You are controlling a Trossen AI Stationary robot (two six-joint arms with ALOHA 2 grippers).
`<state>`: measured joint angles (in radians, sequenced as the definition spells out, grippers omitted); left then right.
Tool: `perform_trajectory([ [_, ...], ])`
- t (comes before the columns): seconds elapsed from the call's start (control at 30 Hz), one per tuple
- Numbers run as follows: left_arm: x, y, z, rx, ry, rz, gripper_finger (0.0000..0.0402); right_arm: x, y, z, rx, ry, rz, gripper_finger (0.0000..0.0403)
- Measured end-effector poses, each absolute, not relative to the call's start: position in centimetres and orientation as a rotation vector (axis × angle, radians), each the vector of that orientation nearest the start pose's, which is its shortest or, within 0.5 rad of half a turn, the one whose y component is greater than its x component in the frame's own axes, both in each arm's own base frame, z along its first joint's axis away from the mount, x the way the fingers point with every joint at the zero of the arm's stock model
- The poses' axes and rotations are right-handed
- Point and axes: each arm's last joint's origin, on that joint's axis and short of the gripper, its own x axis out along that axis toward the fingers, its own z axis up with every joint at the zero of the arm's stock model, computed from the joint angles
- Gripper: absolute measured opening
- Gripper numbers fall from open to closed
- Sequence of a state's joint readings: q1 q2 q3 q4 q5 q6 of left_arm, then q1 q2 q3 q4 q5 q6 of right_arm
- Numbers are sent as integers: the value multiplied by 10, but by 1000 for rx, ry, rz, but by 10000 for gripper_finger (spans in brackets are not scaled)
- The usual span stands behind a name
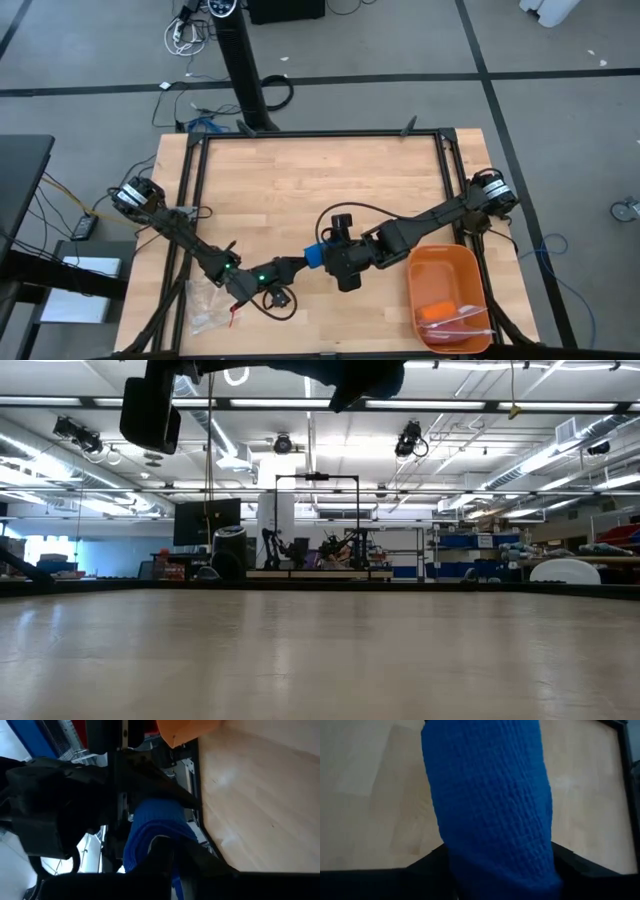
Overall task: Roll bandage
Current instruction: Roll the blue bandage
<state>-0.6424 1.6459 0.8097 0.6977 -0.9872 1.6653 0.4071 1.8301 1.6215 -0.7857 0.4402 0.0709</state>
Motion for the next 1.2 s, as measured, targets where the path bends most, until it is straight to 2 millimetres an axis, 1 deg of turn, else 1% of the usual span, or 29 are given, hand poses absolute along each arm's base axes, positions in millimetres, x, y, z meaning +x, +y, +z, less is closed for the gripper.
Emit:
perform_trajectory([
  [0.1,280,-179,214,1739,358,189,17,364,144,288,-330,907,-56,175],
  [0.2,280,-179,215,1737,359,193,17,364,144,288,-325,907,-58,179],
  [0.27,280,-179,215,1735,359,193,17,364,144,288,-323,907,-59,196],
  [0.37,280,-179,215,1728,360,201,17,362,145,288,-323,909,-53,233],
  [0.5,280,-179,215,1721,361,204,17,356,148,296,-306,888,-46,280],
  [0.67,280,-179,214,1726,367,201,17,345,150,307,-252,881,-57,315],
  [0.83,280,-179,214,1723,367,200,17,332,153,320,-216,862,-54,324],
  [1.03,280,-179,214,1726,378,202,17,313,154,346,-188,768,-82,323],
  [1.2,280,-178,212,1736,385,193,17,309,151,362,-196,657,-146,322],
])
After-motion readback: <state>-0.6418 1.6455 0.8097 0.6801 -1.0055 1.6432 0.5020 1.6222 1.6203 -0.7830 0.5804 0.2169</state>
